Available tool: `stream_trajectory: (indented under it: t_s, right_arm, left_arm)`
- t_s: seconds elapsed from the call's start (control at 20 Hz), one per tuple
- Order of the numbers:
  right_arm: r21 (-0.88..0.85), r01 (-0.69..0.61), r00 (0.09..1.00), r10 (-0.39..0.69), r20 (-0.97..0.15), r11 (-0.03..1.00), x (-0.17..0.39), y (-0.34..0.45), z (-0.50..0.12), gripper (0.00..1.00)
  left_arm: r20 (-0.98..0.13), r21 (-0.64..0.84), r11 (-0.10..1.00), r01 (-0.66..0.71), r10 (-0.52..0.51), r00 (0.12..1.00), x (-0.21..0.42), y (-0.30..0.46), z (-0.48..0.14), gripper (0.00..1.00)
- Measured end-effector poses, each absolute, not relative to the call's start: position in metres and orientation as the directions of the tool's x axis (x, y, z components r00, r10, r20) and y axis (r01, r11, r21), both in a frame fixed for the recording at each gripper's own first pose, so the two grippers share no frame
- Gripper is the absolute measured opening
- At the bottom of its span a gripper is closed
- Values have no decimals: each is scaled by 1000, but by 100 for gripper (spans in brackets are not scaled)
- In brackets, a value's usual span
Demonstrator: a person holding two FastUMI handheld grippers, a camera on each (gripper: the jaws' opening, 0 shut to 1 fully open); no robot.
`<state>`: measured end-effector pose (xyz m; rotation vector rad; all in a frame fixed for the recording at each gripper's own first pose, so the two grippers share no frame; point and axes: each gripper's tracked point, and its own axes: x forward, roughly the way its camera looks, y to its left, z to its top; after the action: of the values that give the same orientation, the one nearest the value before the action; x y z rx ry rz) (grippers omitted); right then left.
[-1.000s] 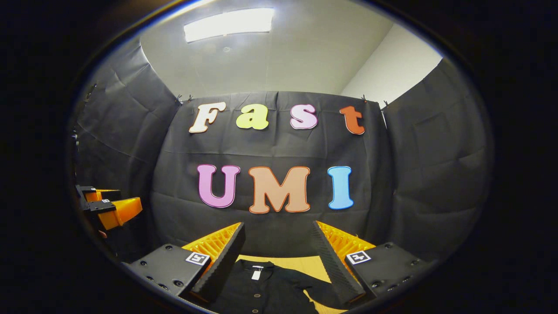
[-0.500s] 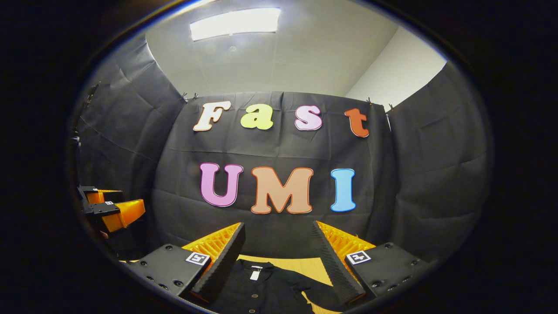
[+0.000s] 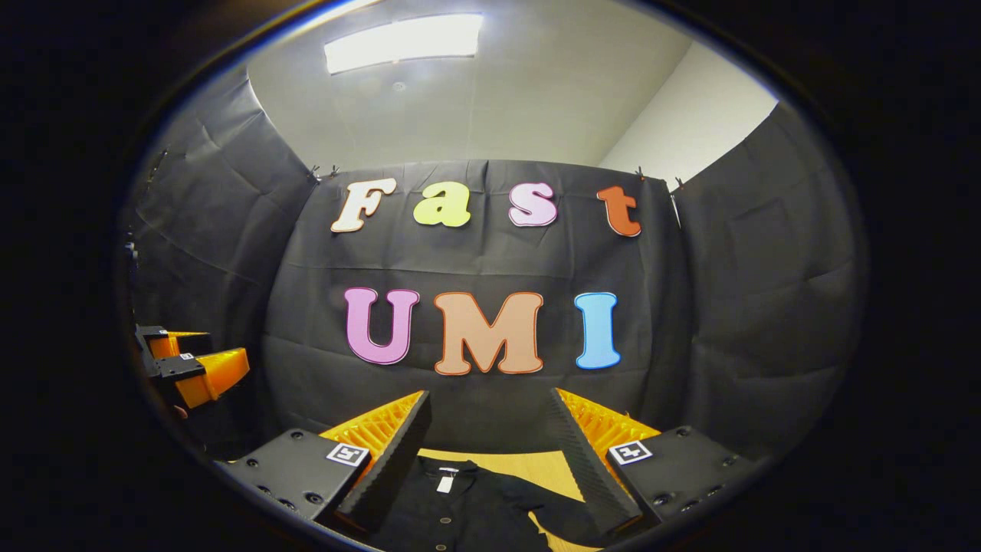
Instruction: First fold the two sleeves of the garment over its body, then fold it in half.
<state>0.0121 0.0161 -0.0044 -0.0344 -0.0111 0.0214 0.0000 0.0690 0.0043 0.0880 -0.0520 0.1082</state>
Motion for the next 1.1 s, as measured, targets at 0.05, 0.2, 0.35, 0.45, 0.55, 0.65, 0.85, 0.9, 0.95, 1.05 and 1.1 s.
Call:
stream_trajectory:
  t_s: [0.05,0.2,0.35,0.45,0.55,0.65,0.85,0.9,0.95,1.05,1.1]
  right_arm:
    - [-38,-29,999,29,13,999,13,17,-5,99]
    - [-44,-47,999,48,15,998,14,20,-5,99]
    - [-50,-47,999,48,16,998,15,18,-5,98]
    - [-64,-36,999,37,24,997,17,12,-3,97]
    - [-73,-27,999,29,19,997,19,7,-5,99]
    - [-80,-13,1000,13,0,997,21,1,-12,97]
    - [-121,28,999,-33,-39,992,29,-24,-23,99]
    - [-134,38,998,-45,-50,990,30,-30,-27,97]
    - [-144,50,996,-59,-60,988,31,-36,-31,97]
    - [-159,79,992,-92,-80,984,33,-50,-36,96]
    - [-163,93,990,-109,-92,982,34,-57,-39,99]
  left_arm:
    - [54,83,991,-109,105,993,0,67,4,94]
    - [48,78,991,-108,104,993,3,65,2,93]
    - [50,79,991,-110,107,993,3,64,2,93]
    - [51,82,990,-114,110,993,4,64,3,93]
    - [58,78,990,-119,114,992,3,65,4,93]
    - [58,81,989,-122,118,991,3,63,3,94]
    - [59,90,988,-129,124,991,3,61,4,94]
    - [60,93,987,-131,126,990,3,60,4,94]
    - [62,95,987,-131,126,990,4,59,6,93]
    - [65,97,986,-134,129,990,3,56,6,93]
    - [65,98,986,-137,131,989,3,56,6,94]
